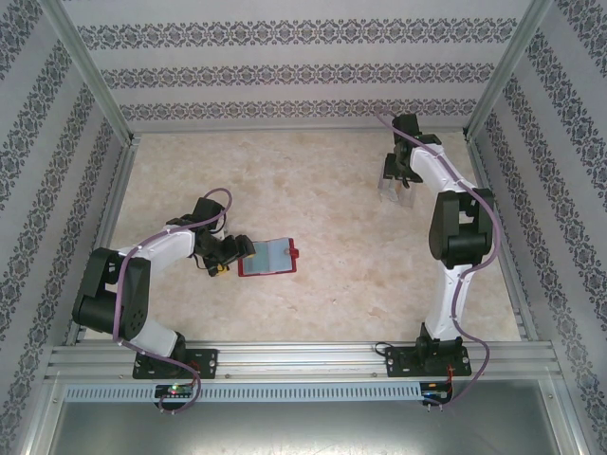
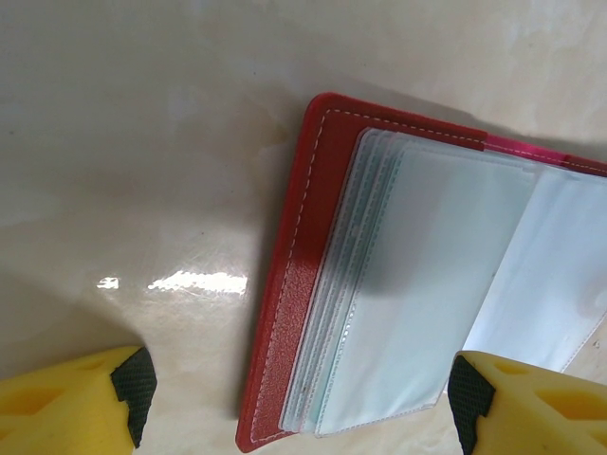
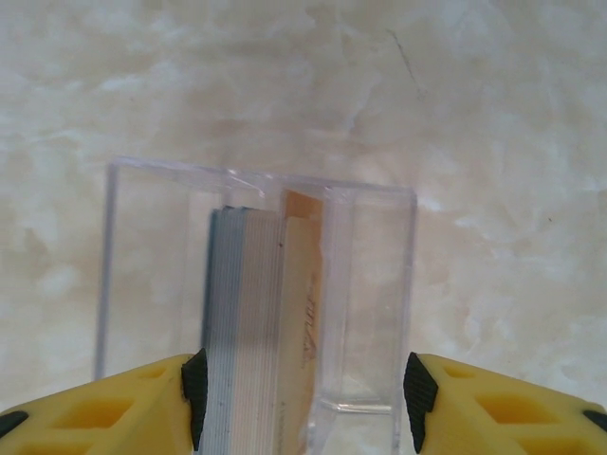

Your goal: Put the credit cards into the card holder

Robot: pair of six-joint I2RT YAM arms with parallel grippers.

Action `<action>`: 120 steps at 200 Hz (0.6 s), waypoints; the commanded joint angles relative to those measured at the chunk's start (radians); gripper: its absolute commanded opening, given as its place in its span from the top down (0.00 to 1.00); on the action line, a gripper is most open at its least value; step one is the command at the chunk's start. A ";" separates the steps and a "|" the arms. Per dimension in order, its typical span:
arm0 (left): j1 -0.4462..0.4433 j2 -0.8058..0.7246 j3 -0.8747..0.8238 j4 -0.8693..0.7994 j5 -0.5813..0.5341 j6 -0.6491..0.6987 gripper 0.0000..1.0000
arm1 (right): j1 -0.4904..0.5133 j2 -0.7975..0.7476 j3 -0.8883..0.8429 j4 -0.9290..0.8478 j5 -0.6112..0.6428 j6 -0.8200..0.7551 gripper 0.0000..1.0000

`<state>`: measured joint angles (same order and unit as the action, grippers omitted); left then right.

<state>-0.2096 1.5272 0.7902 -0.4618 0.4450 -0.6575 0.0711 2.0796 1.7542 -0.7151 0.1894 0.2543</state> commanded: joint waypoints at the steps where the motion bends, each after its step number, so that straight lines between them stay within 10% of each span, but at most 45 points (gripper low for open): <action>1: -0.006 0.002 0.018 0.020 0.010 0.019 0.17 | 0.015 -0.002 0.048 -0.015 -0.022 -0.012 0.39; 120: -0.006 -0.003 0.029 0.007 0.009 0.018 0.17 | 0.015 0.083 0.028 -0.060 0.157 -0.036 0.41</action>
<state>-0.2096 1.5272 0.7921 -0.4614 0.4450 -0.6579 0.0769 2.1574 1.7691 -0.7280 0.2375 0.2359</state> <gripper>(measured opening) 0.826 0.610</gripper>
